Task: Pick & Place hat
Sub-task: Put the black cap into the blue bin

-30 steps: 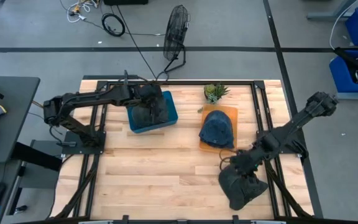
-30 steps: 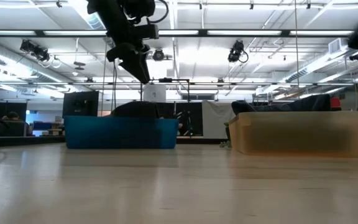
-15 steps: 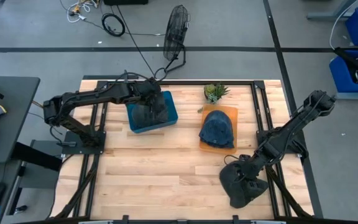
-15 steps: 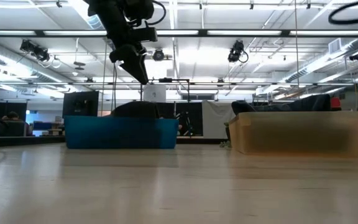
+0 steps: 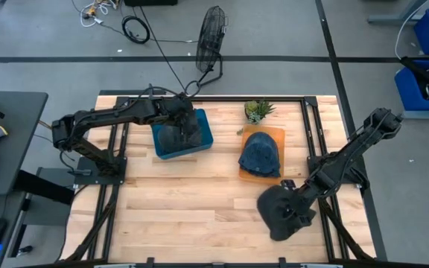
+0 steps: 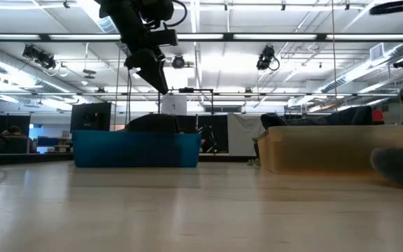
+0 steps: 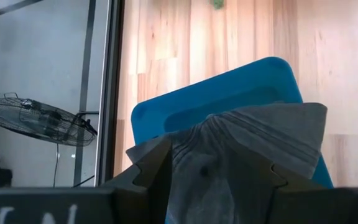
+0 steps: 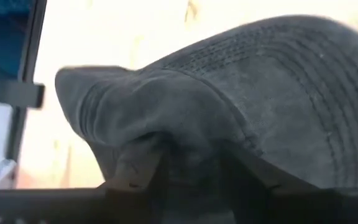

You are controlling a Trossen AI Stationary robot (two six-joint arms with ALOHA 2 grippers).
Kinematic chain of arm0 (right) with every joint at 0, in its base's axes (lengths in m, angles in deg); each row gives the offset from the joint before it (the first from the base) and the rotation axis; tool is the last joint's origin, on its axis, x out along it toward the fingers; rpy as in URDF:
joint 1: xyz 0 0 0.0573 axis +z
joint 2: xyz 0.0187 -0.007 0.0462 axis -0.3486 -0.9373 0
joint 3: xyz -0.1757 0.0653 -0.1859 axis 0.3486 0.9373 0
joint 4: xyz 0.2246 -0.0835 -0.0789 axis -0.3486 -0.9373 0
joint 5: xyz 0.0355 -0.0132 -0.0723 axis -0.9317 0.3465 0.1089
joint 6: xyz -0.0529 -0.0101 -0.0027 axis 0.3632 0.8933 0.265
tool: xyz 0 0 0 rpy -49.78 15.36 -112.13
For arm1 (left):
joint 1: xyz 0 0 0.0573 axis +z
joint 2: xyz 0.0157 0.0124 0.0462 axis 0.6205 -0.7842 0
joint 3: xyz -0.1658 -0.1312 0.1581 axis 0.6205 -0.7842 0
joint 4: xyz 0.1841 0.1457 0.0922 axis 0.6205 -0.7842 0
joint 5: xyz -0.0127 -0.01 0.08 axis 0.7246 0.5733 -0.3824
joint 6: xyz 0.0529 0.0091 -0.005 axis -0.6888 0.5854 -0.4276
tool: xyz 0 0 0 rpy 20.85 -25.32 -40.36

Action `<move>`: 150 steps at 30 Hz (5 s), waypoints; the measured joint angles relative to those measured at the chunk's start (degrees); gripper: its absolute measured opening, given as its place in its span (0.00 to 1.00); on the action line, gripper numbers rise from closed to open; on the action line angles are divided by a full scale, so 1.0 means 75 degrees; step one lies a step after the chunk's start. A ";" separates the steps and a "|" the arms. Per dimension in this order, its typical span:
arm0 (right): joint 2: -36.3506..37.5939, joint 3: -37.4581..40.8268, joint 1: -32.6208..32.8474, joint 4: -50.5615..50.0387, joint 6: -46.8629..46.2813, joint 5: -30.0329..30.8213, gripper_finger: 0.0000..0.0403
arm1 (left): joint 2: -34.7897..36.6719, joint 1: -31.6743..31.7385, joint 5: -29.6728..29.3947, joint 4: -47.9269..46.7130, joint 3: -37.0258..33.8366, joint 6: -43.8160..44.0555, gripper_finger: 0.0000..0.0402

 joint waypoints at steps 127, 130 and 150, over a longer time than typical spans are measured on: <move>-0.0259 -0.1367 -0.5514 0.3912 1.2072 -0.3235 0.07 | -0.0449 -0.3658 0.0574 0.2551 0.0003 -0.2870 0.04; -0.0259 -0.1367 -0.5511 0.3800 1.1439 -0.3223 0.09 | -0.0449 -0.3660 0.0432 0.2497 0.0003 -0.2877 0.06; 0.0787 -0.1370 -0.5397 0.4116 1.3869 -0.0272 0.14 | -0.0276 -0.4150 -0.3896 0.1158 -0.0006 -0.1710 0.03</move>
